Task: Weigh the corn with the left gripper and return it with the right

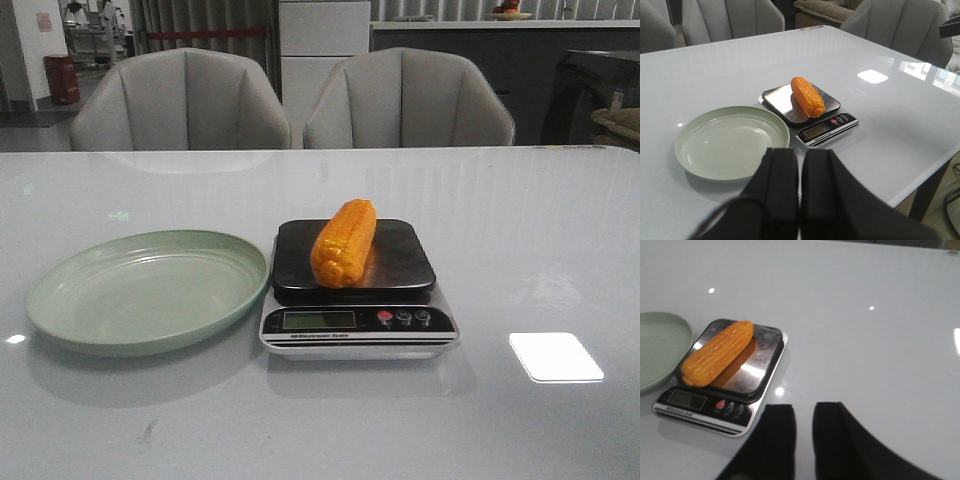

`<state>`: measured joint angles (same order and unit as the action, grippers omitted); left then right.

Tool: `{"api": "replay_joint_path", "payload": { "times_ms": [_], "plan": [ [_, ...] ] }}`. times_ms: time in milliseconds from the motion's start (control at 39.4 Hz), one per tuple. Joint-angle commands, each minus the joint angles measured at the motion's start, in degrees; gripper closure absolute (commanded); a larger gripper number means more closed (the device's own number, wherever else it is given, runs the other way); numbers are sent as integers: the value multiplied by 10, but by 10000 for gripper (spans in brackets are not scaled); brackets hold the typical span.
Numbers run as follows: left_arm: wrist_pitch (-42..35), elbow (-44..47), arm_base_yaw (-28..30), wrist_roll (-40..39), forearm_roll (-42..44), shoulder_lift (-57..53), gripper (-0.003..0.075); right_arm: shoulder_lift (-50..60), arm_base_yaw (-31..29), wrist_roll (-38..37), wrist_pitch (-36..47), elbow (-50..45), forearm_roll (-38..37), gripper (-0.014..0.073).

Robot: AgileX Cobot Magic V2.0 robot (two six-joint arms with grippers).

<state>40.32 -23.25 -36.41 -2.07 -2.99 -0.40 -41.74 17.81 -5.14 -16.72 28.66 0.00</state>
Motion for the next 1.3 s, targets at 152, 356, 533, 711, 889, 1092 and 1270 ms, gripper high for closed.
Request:
{"api": "replay_joint_path", "payload": {
  "times_ms": [152,356,533,711,889,1092,1270],
  "plan": [
    [-44,-13,-2,-1,-2,-9,606,-115,121,6,-19,130,-15,-7],
    [-44,-13,-2,-1,-2,-9,606,-244,171,-44,-55,244,24,-7],
    [-44,-13,-2,-1,-2,-9,606,-356,171,-116,-119,353,25,-4],
    [-44,-13,-2,-1,-2,-9,606,-462,171,-212,-171,446,-6,-5],
    [-44,-13,-2,-1,-2,-9,606,-556,171,-348,-225,527,-75,-5],
    [-44,-13,-2,-1,-2,-9,606,-651,172,-413,-319,609,-109,-5],
    [-44,-13,-2,-1,-2,-11,606,-693,182,-413,-342,645,-108,-5]
  ]
}}
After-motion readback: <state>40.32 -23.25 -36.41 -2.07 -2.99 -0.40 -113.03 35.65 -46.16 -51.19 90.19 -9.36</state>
